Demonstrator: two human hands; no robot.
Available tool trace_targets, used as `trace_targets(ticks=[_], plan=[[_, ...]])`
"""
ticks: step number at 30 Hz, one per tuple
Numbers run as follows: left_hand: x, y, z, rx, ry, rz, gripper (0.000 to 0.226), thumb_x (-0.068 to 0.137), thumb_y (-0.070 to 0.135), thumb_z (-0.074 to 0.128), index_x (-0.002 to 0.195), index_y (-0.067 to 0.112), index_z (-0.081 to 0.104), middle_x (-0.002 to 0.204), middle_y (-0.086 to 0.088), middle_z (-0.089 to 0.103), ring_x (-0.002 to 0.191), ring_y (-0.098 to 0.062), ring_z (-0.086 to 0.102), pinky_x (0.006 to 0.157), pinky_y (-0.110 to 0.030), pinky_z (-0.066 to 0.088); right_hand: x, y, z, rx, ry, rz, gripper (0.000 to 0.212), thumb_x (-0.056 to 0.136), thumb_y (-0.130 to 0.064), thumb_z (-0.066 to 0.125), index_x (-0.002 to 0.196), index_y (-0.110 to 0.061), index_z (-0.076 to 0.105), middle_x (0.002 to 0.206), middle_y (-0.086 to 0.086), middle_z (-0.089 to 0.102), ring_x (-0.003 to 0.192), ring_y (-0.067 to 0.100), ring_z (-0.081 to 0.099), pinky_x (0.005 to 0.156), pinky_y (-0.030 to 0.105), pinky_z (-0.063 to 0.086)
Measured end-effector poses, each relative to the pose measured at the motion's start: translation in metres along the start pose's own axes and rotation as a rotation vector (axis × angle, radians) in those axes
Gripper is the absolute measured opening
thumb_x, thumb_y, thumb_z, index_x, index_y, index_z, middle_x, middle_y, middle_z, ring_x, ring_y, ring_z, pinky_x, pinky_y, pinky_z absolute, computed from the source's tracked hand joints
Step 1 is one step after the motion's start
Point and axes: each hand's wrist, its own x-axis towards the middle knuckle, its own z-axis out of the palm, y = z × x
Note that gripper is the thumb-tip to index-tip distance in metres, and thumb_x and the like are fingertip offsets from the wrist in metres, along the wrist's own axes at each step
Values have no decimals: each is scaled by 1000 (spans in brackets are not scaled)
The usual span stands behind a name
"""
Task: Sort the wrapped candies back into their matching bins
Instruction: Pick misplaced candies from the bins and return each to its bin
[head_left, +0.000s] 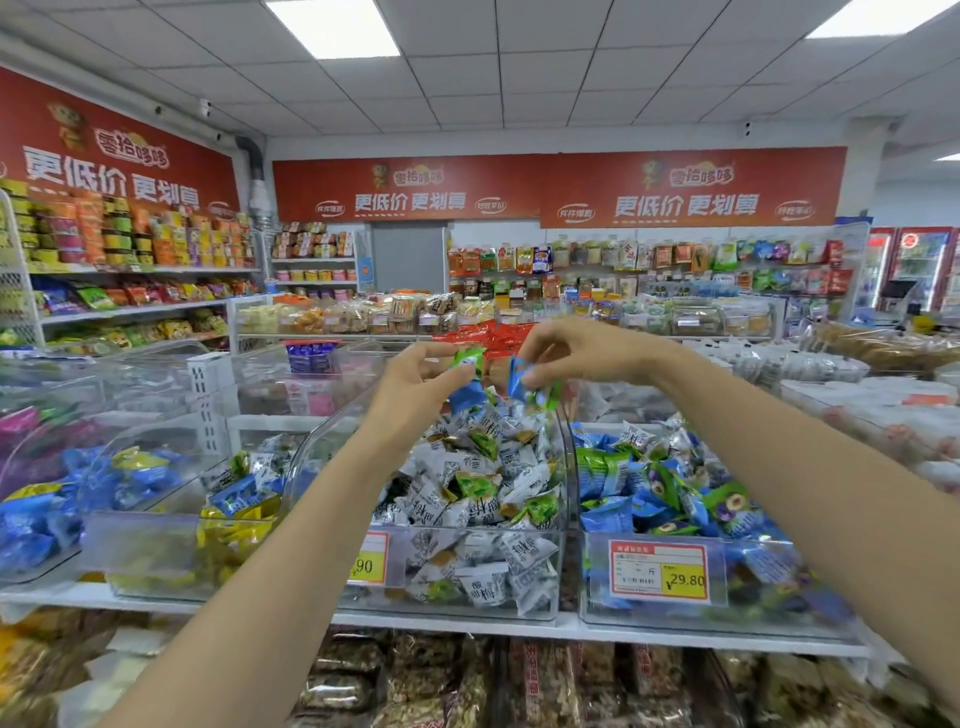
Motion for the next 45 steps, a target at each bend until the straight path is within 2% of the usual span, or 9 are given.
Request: trace_targets(ticks=[5, 7, 13, 20, 26, 31, 38, 42, 45], plan=[[0, 19, 39, 18, -160, 95, 37, 90, 29, 67, 124, 20, 54, 108, -1, 66, 101, -19, 65, 84, -30, 55, -35, 35, -34, 68, 147, 71, 26, 87, -26, 70, 101, -5, 64, 86, 3, 64, 72, 8, 60, 67, 20, 49], [0, 25, 57, 88, -262, 154, 37, 89, 30, 68, 123, 22, 53, 111, 0, 64, 102, -14, 63, 82, -22, 52, -49, 52, -39, 0, 89, 147, 27, 84, -29, 72, 101, -8, 67, 85, 3, 65, 73, 10, 59, 68, 22, 47], [4, 33, 101, 448, -540, 327, 24, 90, 29, 67, 111, 19, 63, 105, 4, 65, 96, -10, 63, 91, -34, 53, -80, 92, -42, -38, -291, 414, 25, 86, -27, 71, 109, -17, 70, 93, -6, 74, 91, 12, 67, 86, 31, 54], [4, 28, 116, 691, -671, 303, 24, 91, 34, 65, 100, 15, 77, 103, 3, 73, 90, -10, 65, 82, -33, 55, -70, 121, -40, -145, -70, 437, 25, 93, -24, 63, 116, -15, 66, 113, 2, 67, 100, 13, 63, 85, 27, 53], [3, 24, 112, 607, -625, 333, 22, 92, 31, 63, 98, 15, 76, 95, 3, 74, 88, -10, 67, 85, -34, 55, -55, 136, -15, -297, -316, 565, 30, 90, 0, 56, 120, -4, 60, 118, 11, 60, 84, 14, 56, 77, 26, 53], [10, 23, 114, 515, -551, 344, 17, 91, 32, 65, 97, 20, 75, 91, 5, 73, 84, -10, 67, 81, -32, 56, -62, 134, -33, -108, -134, 416, 13, 86, -12, 68, 96, -4, 68, 93, 12, 71, 76, 16, 65, 71, 21, 52], [30, 36, 145, 500, -478, 207, 49, 88, 44, 65, 127, 16, 55, 113, -2, 64, 100, -19, 63, 90, -37, 54, -85, 103, -66, 234, 120, 176, 30, 83, -17, 73, 106, -2, 61, 80, 7, 71, 75, 18, 69, 69, 24, 55], [39, 42, 166, 187, -535, 75, 33, 84, 23, 75, 94, -7, 67, 86, -16, 72, 75, -20, 68, 75, -30, 59, -98, 105, -69, 254, 192, 100, 23, 86, -20, 71, 100, -3, 65, 83, 10, 72, 78, 23, 70, 74, 29, 57], [51, 40, 176, 217, -519, 46, 27, 82, 12, 76, 88, -11, 63, 73, -16, 63, 68, -20, 62, 79, -42, 58, -108, 121, -78, 169, 268, 118, 26, 90, -30, 65, 101, -6, 70, 91, 8, 74, 87, 22, 71, 82, 31, 56]])
